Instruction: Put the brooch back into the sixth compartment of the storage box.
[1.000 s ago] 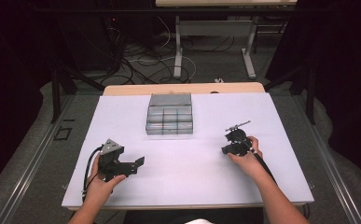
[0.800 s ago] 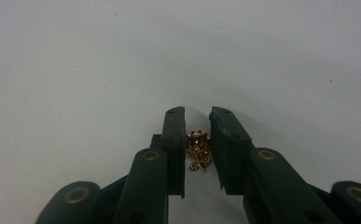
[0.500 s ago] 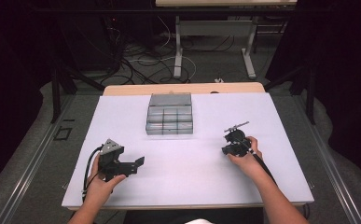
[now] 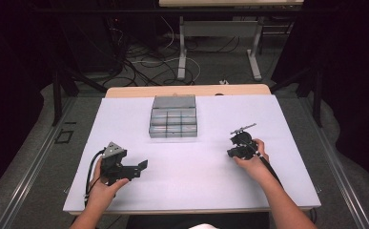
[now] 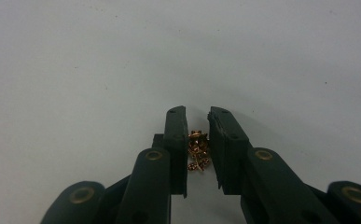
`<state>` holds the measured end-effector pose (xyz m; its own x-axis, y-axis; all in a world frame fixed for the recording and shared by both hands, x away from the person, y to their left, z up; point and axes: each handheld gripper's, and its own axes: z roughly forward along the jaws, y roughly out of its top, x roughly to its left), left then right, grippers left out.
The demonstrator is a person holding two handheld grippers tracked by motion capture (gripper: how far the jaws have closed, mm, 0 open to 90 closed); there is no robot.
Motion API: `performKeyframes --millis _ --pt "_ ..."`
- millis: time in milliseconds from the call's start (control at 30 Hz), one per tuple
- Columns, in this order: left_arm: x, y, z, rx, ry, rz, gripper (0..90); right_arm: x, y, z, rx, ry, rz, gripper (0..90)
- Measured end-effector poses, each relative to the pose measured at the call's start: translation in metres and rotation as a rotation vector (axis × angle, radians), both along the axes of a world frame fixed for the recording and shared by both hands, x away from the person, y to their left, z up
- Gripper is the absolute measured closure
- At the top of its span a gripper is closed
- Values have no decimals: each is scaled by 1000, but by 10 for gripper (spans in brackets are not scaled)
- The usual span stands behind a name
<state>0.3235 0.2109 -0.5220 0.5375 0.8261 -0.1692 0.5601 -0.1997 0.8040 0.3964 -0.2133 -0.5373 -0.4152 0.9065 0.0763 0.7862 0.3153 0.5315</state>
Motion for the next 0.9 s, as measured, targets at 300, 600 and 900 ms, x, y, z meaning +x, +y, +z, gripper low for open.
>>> performKeyframes --millis 300,600,900 --pt "0 -1 0 -5 1 -2 34 0 -1 9 20 -8 -11 776" --pt "1 -1 0 -5 1 -1 34 0 2 19 33 -25 17 776" --pt "0 -1 0 -1 -1 3 34 1 10 31 42 -44 35 776"
